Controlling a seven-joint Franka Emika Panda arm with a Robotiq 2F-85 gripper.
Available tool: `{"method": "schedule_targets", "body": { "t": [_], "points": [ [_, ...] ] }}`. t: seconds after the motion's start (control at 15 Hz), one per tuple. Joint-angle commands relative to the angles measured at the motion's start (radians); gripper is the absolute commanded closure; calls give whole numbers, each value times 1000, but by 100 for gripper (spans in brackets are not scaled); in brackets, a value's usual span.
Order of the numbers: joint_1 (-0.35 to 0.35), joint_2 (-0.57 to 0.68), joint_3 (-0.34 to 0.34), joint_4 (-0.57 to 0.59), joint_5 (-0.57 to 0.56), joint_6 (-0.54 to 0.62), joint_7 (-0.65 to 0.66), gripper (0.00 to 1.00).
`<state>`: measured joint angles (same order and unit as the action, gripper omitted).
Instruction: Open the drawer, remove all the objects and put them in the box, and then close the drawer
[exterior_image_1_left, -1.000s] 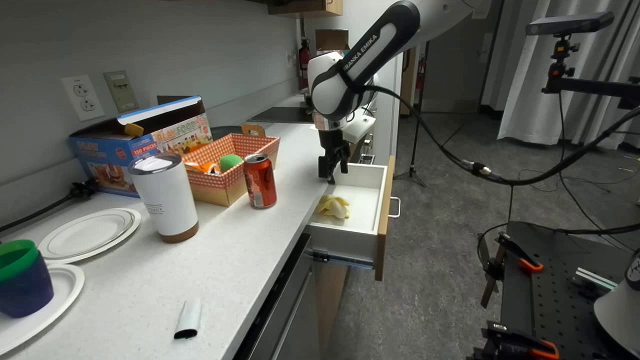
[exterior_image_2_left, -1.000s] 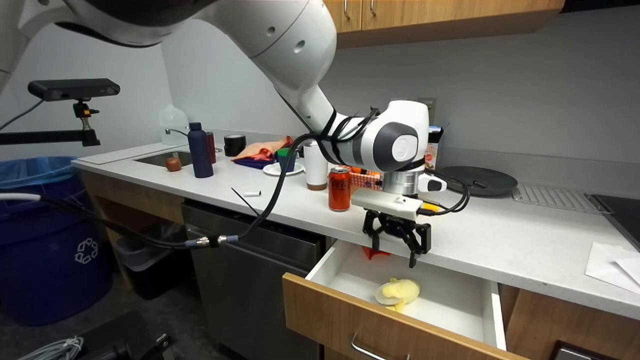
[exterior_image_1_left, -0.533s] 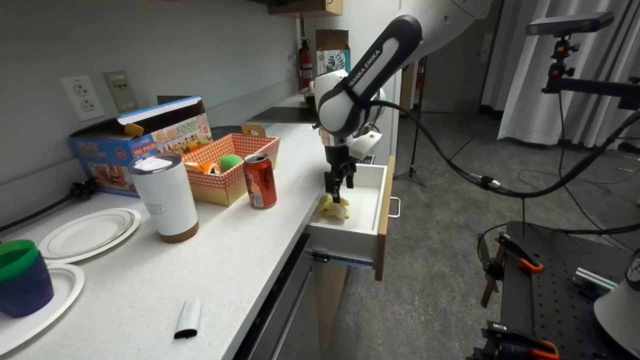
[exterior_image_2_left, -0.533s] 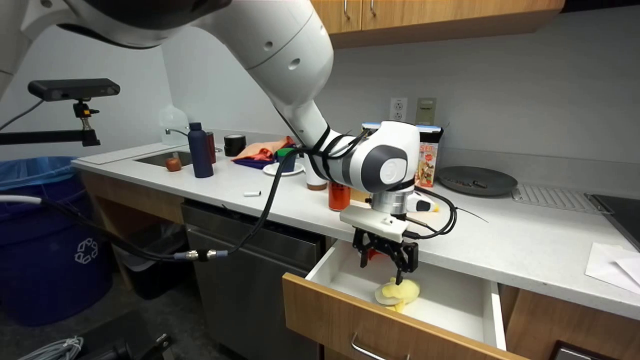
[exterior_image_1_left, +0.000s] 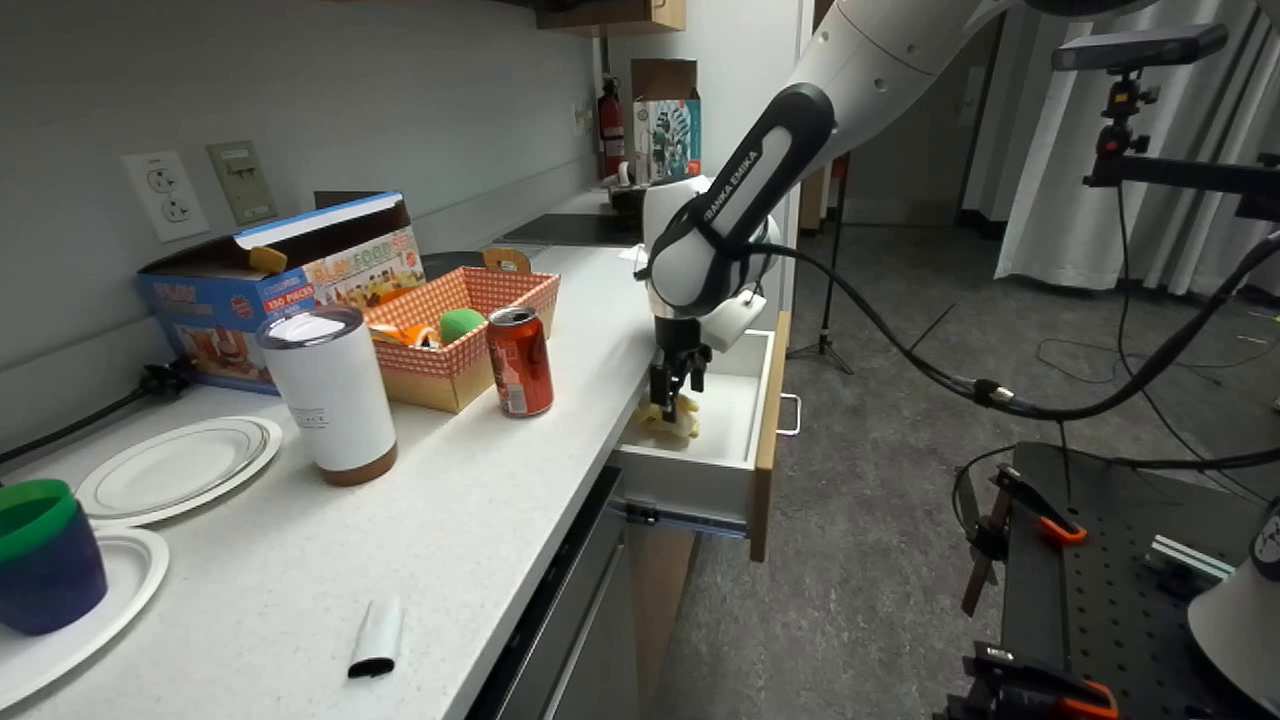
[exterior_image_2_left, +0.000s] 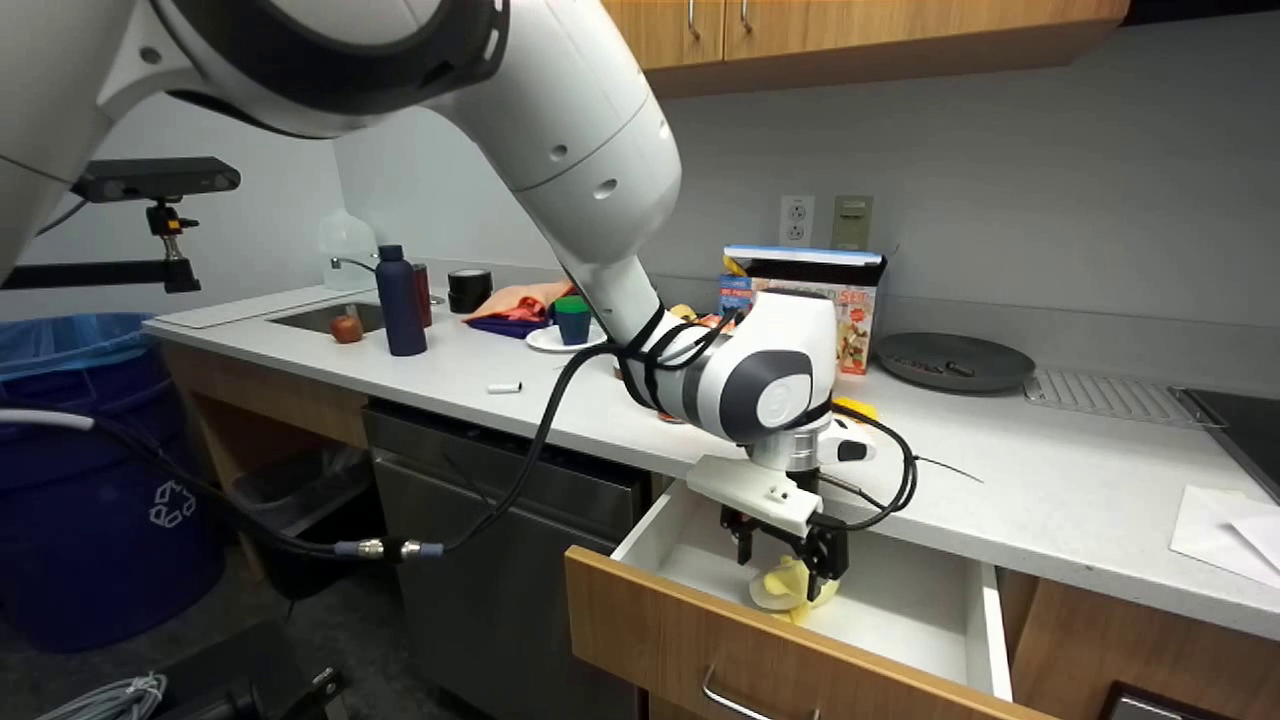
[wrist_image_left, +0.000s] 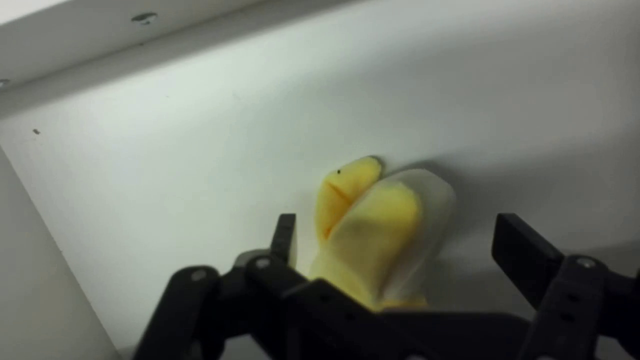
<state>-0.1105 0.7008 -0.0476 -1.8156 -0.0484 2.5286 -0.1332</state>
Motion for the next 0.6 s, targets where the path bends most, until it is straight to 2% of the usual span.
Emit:
{"method": "schedule_targets", "body": {
  "t": [0.0,0.07,0.2,0.53],
  "points": [
    [2,48,-13,11,-1,61,34,10],
    [2,52,-15,13,0,70,38,26],
    [3,62,-14,14,2,84,43,39],
    [-1,76,-12,0,9,119,59,79]
  ]
}}
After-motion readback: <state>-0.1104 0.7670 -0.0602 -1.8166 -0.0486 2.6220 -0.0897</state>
